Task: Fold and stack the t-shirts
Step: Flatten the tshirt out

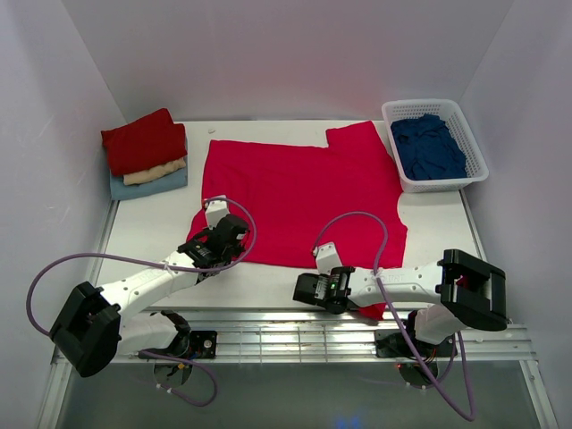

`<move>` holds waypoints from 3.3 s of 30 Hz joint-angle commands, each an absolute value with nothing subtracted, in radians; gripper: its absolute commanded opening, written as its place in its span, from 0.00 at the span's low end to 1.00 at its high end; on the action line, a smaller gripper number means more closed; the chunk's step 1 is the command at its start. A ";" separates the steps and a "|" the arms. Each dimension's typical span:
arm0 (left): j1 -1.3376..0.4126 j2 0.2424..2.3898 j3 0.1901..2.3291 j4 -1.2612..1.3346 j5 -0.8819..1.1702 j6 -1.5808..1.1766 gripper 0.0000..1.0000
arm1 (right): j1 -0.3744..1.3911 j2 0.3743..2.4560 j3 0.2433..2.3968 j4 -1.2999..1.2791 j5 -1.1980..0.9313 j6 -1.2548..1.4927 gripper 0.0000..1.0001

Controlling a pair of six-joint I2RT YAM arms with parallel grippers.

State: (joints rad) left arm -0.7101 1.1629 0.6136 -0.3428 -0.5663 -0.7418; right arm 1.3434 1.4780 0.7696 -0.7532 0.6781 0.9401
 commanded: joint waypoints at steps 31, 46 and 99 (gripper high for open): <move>-0.473 1.432 1.089 -0.169 -0.454 -0.439 0.20 | 0.784 1.336 1.037 -0.433 0.580 0.427 0.48; -0.195 2.031 1.598 -0.190 -0.371 -0.292 0.10 | 0.408 1.940 1.567 -0.319 0.242 0.244 0.45; -0.161 1.961 1.439 0.304 -0.472 -0.238 0.08 | 0.275 1.938 1.527 -0.126 0.031 0.201 0.58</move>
